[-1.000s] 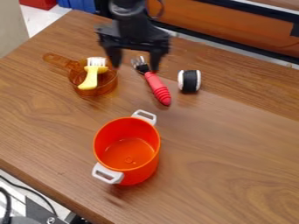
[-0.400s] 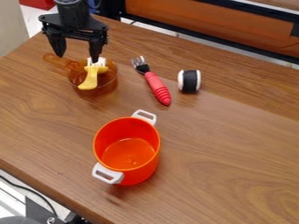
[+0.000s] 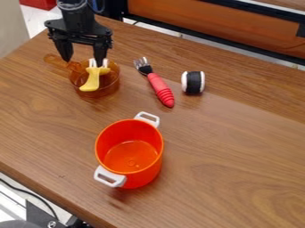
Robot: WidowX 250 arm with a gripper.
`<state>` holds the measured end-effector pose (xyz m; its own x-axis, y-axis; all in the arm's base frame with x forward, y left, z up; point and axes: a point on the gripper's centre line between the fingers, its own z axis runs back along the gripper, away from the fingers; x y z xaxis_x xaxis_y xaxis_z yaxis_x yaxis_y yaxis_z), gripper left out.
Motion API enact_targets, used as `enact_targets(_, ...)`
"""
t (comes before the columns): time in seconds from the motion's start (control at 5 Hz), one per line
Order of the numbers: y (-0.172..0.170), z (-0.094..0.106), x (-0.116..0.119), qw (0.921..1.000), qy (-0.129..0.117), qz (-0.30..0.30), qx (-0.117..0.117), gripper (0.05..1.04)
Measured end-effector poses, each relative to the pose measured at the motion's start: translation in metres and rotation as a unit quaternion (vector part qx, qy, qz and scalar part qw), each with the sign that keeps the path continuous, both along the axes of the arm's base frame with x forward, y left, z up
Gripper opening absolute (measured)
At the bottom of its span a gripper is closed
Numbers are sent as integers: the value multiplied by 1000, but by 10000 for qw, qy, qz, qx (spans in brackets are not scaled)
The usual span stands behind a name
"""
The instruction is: Take the yellow brush from the top of the table to the orange basket
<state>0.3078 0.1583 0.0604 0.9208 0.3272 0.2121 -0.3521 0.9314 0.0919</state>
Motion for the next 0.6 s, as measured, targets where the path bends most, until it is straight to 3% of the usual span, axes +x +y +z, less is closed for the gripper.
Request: enact_targets(0.6,-7,-16,-4,9999,-130,18,59,999)
